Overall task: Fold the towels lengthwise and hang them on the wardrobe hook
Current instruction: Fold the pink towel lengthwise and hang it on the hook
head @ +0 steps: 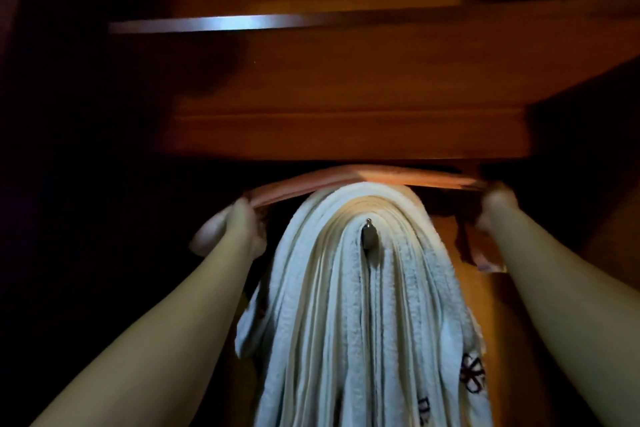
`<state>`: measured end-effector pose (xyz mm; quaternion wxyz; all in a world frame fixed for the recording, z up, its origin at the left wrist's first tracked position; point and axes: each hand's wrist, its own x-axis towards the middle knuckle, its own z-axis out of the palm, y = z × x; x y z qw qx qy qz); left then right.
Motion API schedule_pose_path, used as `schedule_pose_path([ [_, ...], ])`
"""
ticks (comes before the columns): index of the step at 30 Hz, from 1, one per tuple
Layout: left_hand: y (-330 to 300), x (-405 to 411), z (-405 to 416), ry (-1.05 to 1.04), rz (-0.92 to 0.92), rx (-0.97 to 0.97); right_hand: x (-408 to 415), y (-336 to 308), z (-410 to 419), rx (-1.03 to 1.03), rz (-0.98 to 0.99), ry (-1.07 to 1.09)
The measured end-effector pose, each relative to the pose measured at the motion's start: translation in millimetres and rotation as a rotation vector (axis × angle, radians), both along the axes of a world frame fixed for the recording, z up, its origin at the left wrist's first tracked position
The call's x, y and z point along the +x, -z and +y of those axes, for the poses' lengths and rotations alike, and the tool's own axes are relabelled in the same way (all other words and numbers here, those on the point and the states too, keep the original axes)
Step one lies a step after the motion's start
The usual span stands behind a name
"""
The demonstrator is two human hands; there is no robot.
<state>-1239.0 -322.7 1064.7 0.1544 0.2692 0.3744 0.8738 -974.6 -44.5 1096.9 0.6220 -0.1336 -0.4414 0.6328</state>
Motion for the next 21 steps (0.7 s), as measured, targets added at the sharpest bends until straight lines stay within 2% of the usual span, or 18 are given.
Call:
schedule_pose_path([
  [5,8.2,-1.8,-10.5,-0.021,-0.043,0.027,-8.7,24.1,38.6,-0.062,-0.173,0.03],
  [7,21.7,-13.8,-13.4,-0.089,-0.063,0.009,-14.8,38.0,4.0,-0.123,-0.256,-0.025],
  [9,37.0,-21.0,-13.4,-0.05,-0.065,-0.031,-15.0,51.6,-23.1,-0.116,-0.319,-0.076],
  [15,85.4,-2.8,-9.8,0.003,-0.185,0.005,-1.1,71.6,-30.2,-0.095,-0.296,-0.201],
  [21,92.7,12.1,-15.0,-0.091,-0.314,0.008,7.9,85.3,-28.9,-0.163,-0.33,-0.253],
])
